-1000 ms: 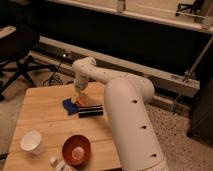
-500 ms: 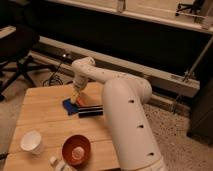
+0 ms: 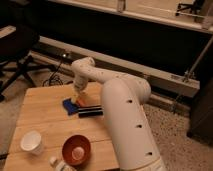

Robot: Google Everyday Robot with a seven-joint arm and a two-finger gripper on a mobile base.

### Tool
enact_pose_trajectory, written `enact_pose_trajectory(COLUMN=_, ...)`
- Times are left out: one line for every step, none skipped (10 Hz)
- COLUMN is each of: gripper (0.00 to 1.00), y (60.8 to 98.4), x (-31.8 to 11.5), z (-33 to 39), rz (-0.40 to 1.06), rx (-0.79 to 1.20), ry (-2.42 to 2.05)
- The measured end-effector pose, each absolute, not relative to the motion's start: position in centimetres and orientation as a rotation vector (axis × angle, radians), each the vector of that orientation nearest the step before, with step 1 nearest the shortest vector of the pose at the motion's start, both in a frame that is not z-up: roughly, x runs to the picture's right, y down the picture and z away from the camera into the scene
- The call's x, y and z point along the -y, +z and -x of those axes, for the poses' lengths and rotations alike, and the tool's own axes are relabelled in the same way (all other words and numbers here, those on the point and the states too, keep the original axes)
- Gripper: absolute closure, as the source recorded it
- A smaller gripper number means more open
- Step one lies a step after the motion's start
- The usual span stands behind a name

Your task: Drag the pepper across the table

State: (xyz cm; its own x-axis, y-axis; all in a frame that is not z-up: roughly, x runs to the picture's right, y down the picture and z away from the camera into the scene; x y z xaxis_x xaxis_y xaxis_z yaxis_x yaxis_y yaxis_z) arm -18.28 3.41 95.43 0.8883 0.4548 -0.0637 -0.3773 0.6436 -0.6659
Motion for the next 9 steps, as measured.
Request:
enact_pose_trajectory(gripper=0.30, y=95.49, x=-3.47, z=18.23, rz=0.732, rx=0.111, ry=0.476)
enact_pose_trajectory(gripper=0.39, y=95.49, x=-3.50, z=18.25, rz=0.732, rx=0.110, ry=0.477)
enact_pose_trajectory(gripper=0.41, y=95.48, x=-3.51, z=18.29, rz=0.732, rx=0.110, ry=0.477)
enact_pose_trajectory(gripper=0.42, y=95.47, x=-3.50, z=18.33, rz=0.732, rx=0.110, ry=0.477)
enact_pose_trajectory(gripper=0.42, y=95.44, x=-3.43, z=18.36, rz=0.731, rx=0.111, ry=0.477)
enact_pose_trajectory(gripper=0.42, y=95.43, x=-3.40, z=18.39, rz=0.730, rx=0.112, ry=0.477)
enact_pose_trajectory(gripper=0.42, y=95.45, x=-3.46, z=18.42, rz=0.733, rx=0.113, ry=0.477)
enact_pose_trajectory(gripper=0.42, y=95.48, x=-3.67, z=18.46, rz=0.738, rx=0.110, ry=0.474)
enact_pose_trajectory(gripper=0.42, y=95.55, x=-3.88, z=18.59, rz=0.742, rx=0.108, ry=0.471)
